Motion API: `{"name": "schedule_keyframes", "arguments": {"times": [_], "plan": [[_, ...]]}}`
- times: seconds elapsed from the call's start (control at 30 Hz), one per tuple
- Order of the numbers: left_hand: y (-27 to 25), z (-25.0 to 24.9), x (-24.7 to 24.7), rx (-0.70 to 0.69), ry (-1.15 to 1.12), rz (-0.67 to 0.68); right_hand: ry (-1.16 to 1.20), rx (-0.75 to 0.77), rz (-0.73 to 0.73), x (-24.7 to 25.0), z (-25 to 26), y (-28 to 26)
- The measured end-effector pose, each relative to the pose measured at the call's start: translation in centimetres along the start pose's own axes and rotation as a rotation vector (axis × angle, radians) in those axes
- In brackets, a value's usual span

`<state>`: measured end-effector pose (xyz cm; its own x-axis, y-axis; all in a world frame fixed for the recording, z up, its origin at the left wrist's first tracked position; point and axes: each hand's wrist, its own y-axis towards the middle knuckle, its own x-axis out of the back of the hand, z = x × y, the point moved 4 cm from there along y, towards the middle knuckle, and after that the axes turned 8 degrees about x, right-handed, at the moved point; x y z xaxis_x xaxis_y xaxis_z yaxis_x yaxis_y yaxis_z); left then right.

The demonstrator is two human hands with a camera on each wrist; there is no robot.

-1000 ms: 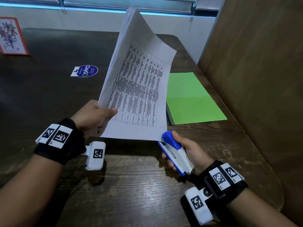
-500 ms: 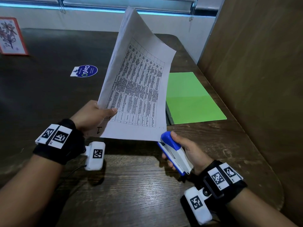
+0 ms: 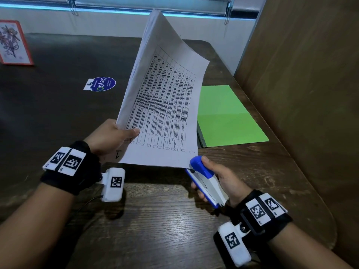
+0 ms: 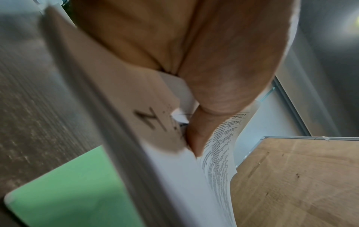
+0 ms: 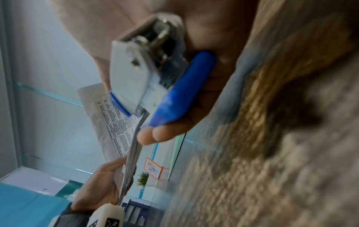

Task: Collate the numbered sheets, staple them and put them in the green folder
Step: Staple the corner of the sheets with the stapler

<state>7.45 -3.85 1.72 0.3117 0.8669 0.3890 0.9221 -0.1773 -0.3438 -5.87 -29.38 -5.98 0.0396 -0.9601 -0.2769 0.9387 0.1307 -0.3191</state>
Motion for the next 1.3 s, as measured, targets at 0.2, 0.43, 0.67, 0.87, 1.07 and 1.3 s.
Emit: {"name": "schedule_keyframes", "arguments": {"times": [0.2,0.43,0.67,0.87,1.07,1.3], "plan": [[0.1,0.1,-0.2,-0.008,0.028,0.020,-0.049,0.047,-0.044,-0.1,0.0,0.1],[2.0,2.3,-0.2,0.031,0.063,0.003,-0.052,0.051,-0.079,-1.3,-0.1,-0.2],[4.2,6.1,-1.6,0.176,0.049,-0.001,-0.090,0.001,-0.128,-2.1,-0.8,-0.6],[0.2,0.4,-2.1,-0.233,0.545,-0.535,-0.096,-0.034,-0.152,-2.5,-0.7,-0.5],[-5.1,2.9,-12.2,0.361,0.060,0.480,-0.067,0.026,-0.177,-2.9,-0.4,-0.7],[-6.5,4.8,-17.1,0.452,-0.542,0.589,-0.008,0.059,-0.235,-3.4,-0.3,-0.8]]}}
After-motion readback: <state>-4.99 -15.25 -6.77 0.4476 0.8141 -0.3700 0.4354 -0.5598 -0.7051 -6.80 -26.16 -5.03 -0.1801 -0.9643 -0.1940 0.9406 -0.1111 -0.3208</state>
